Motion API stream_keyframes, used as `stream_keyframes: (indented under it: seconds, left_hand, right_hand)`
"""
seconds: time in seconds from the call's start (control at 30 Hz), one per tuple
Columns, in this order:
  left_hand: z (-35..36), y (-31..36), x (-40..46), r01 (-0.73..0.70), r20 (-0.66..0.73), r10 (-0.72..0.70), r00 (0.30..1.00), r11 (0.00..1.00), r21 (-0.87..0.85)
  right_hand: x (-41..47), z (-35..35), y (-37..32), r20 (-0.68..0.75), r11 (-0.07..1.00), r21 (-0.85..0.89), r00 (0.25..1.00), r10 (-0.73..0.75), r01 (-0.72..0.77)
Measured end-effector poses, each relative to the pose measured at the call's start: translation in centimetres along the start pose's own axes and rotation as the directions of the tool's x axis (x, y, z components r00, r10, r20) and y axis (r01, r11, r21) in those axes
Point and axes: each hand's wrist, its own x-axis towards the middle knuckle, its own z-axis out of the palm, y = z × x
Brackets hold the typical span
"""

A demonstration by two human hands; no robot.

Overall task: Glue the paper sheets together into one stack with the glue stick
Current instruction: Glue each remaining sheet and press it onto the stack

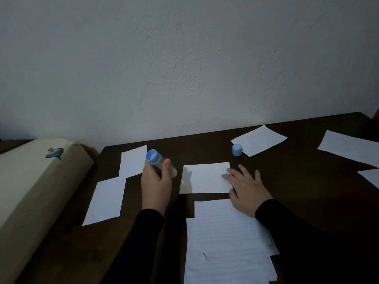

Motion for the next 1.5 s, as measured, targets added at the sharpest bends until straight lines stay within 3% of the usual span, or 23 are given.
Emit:
stream_keyframes:
  seconds: [0.27,0.43,0.53,0.6,0.9,1.2,1.37,1.5]
  left_hand:
    - [1.1,0.3,-0.7,-0.07,0.077,0.069,0.995,0.997,0.018]
    - [1.7,0.4,-1.0,-0.101,0.152,0.093,0.984,0.994,0.043]
    - [1.9,0.4,-1.4,-0.117,0.195,0.103,0.975,0.991,0.064]
    - [2.0,0.5,-1.5,-0.132,0.213,0.113,0.97,0.988,0.074]
    - [2.1,0.4,-1.6,-0.14,0.221,0.115,0.968,0.985,0.102]
    - [2.4,0.7,-2.0,-0.144,0.246,0.114,0.963,0.984,0.109]
    - [2.5,0.6,-2.0,-0.123,0.231,0.105,0.967,0.99,0.065]
    - [2.5,0.7,-1.9,-0.023,0.279,0.023,0.96,1.0,-0.004]
  right_hand:
    - [-0.3,-1.4,-1.7,-0.026,0.98,-0.194,0.999,0.045,-0.049]
    - [-0.2,-2.1,-1.3,-0.16,0.991,-0.124,0.987,0.022,-0.042]
    - [-0.2,-1.8,0.2,-0.026,0.995,0.027,0.995,-0.095,0.096]
    - [-0.2,-1.7,0.6,0.064,0.993,0.037,0.992,-0.112,0.109]
    - [-1.1,-0.2,-2.8,-0.09,0.975,-0.192,0.992,0.091,-0.107]
    - [-1.4,-0.1,-4.3,-0.057,0.987,-0.086,0.99,0.129,-0.134]
    - [-1.4,-0.7,-4.5,-0.046,0.997,0.077,0.999,0.019,-0.016]
    - [-1.0,-1.4,-3.8,-0.078,0.98,0.195,0.997,-0.011,0.026]
